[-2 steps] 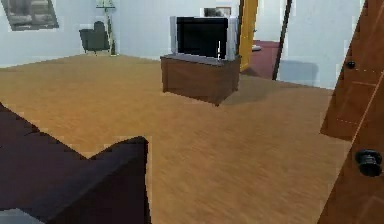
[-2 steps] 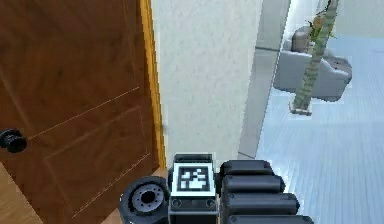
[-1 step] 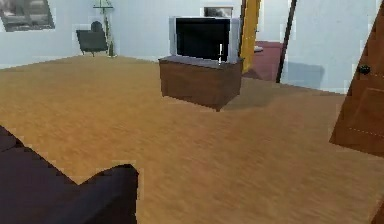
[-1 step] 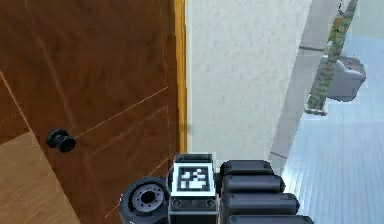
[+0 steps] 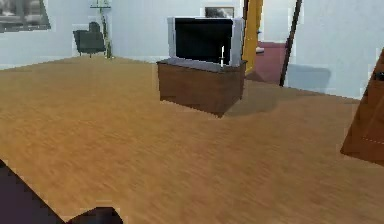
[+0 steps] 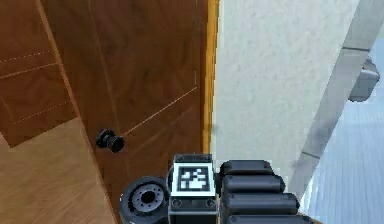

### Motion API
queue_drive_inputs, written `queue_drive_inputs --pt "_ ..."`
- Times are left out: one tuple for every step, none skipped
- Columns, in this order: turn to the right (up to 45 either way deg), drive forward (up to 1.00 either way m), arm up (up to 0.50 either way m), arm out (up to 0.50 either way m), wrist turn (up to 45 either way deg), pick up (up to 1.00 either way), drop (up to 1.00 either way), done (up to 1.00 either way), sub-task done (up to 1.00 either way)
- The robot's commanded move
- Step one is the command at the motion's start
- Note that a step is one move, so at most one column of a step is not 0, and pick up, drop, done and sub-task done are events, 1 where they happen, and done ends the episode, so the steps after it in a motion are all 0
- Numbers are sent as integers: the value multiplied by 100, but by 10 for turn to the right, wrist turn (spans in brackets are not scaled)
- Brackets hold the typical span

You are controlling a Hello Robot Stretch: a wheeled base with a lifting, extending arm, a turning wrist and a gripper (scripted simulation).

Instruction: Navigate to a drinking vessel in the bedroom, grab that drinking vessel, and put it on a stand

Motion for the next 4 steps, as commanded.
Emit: queue_drive_inputs --pt "450 0 0 0 0 0 0 0 0" --pt "330 0 0 0 0 0 0 0 0" --pt "0 20 0 0 0 0 0 0 0" --pt "-450 0 0 0 0 0 0 0 0"
